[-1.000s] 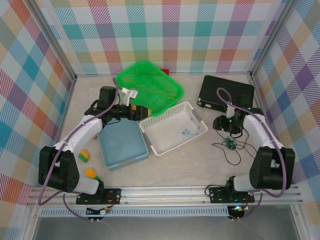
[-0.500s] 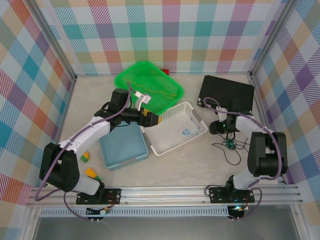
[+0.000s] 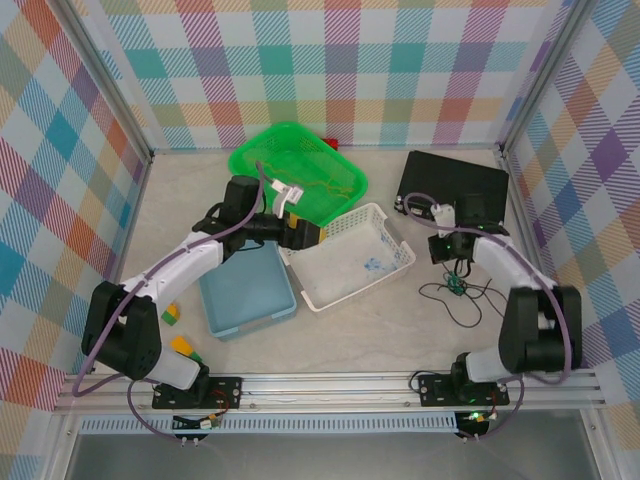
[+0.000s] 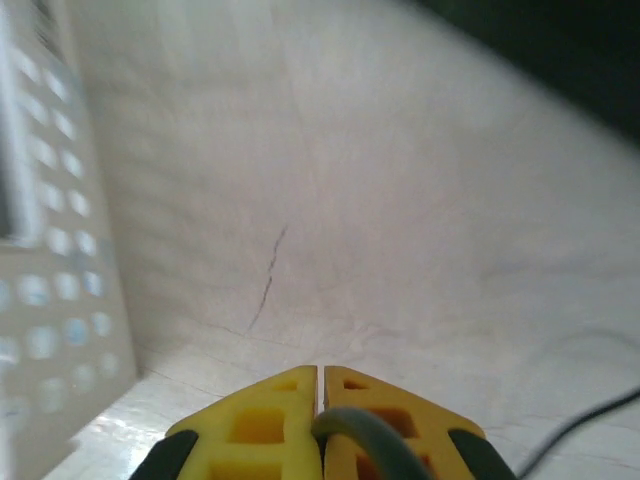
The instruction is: Untangle the cables
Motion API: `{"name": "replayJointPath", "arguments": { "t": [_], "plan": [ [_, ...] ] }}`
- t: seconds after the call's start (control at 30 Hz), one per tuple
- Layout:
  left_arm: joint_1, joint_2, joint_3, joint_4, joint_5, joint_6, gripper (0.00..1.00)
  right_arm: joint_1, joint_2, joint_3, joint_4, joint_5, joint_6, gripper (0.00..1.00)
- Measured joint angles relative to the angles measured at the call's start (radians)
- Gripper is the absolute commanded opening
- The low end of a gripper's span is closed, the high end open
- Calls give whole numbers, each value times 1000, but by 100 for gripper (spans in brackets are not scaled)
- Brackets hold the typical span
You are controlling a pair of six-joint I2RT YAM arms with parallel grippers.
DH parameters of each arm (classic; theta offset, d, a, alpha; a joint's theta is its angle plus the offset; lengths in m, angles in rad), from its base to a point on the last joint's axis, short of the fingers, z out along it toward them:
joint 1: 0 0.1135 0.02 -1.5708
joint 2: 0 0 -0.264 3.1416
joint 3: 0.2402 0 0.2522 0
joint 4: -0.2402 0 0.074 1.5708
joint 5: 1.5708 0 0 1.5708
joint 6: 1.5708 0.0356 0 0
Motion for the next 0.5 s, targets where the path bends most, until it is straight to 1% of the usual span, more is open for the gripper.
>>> {"name": "replayJointPath", "arguments": {
  "t": [0.07,0.17,0.37,0.5],
  "plan": [
    [-12,3,0,36,-27,-17,87,-7,-76,18,0,-5,0,0],
    [-36,10,7,84,-67,-34,86,-20,-142,68,3,-16,0,0],
    [-87,69,90,114,-136,-35,86,-57,-199,190,1,-57,3,0],
    [-121,82,119,146,-150,-24,87,-65,-222,275,-17,-97,21,0]
  ]
}}
